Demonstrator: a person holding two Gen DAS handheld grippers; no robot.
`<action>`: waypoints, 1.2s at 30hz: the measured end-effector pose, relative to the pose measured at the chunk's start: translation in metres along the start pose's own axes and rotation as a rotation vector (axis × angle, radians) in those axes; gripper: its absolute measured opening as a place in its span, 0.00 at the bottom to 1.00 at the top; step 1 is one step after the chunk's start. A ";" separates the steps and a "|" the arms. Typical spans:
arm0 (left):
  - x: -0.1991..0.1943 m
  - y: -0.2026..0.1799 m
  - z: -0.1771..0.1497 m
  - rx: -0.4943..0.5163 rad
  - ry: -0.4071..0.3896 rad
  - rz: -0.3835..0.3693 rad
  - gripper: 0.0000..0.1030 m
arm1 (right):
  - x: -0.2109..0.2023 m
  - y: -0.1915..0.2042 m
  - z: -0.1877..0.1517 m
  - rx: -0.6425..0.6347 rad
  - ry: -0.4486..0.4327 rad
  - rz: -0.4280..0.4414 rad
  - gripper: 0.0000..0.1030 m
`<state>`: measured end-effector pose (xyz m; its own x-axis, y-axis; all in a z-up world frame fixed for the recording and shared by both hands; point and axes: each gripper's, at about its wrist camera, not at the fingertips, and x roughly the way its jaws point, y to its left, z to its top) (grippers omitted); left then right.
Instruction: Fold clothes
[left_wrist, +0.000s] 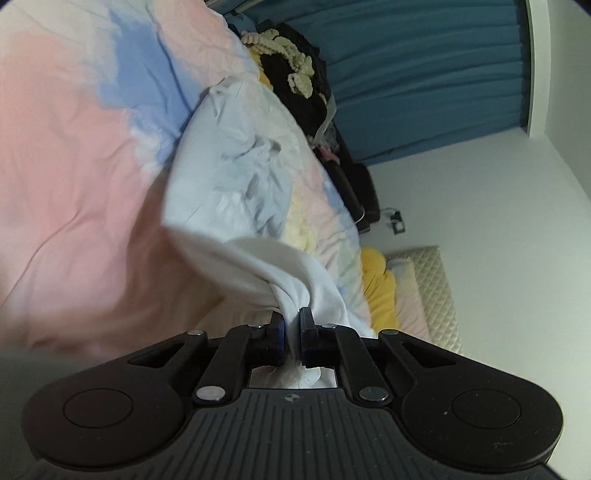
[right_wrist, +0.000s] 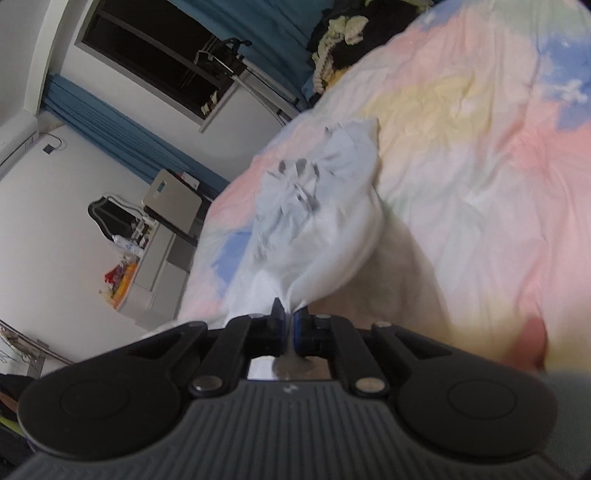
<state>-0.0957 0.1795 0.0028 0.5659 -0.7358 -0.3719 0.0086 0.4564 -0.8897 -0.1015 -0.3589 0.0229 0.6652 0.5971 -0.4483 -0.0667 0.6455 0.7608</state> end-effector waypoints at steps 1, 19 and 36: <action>0.008 0.000 0.015 -0.026 -0.015 -0.016 0.09 | 0.012 -0.001 0.012 0.026 -0.023 0.000 0.05; 0.240 0.085 0.214 -0.077 -0.113 0.140 0.09 | 0.230 -0.122 0.147 0.326 -0.104 -0.084 0.06; 0.220 0.016 0.166 0.456 -0.183 0.367 0.82 | 0.232 -0.065 0.134 -0.104 -0.109 -0.207 0.57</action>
<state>0.1662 0.1079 -0.0491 0.7306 -0.4104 -0.5457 0.1150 0.8618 -0.4941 0.1574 -0.3260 -0.0674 0.7485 0.3961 -0.5318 0.0066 0.7975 0.6033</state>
